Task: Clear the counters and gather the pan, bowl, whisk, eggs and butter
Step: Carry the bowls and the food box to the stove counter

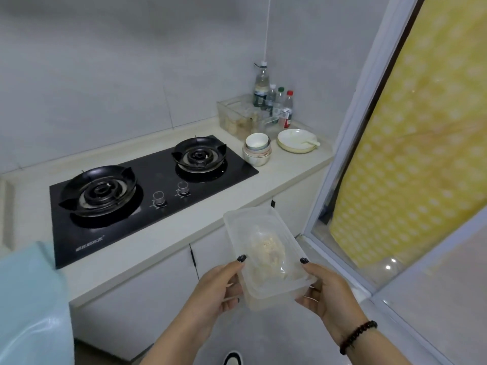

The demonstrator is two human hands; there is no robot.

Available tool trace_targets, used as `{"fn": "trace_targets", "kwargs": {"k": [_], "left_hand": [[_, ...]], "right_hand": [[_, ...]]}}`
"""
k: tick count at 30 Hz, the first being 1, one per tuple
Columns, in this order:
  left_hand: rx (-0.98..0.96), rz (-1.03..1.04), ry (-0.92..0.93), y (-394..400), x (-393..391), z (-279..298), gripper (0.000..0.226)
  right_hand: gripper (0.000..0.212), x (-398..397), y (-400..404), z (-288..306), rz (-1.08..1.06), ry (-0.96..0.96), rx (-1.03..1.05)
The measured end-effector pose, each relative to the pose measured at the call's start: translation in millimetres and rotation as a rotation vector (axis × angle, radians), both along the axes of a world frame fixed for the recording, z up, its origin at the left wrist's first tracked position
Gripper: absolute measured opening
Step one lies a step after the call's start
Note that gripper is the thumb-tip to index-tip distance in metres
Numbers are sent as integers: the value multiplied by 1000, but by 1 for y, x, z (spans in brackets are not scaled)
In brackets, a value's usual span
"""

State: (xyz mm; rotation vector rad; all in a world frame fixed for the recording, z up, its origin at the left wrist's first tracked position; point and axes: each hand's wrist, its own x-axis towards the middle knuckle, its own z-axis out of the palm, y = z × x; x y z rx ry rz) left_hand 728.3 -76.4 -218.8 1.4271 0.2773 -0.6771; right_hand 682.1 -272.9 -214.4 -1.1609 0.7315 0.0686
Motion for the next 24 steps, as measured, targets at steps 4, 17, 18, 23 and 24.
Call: {"fn": "trace_targets", "kwargs": {"k": [4,17,18,23,24], "left_hand": [[-17,-14,24,-28,55,-1,35],[40,13,45,-106,267,-14,17],[36,19,50,-113,280,-15,16],[5,82,91,-147,325,-25,14],[1,99,103,-152,330,-28,13]], "right_hand": [[26,48,-27,-4,-38,22,7],[15,227,-117,-5,-202,58,-16],[15,237,-125,-7,-212,63,-18],[19,276,-169,-16,-203,122,-18],[21,281,-176,-19,-203,140,-18]]}}
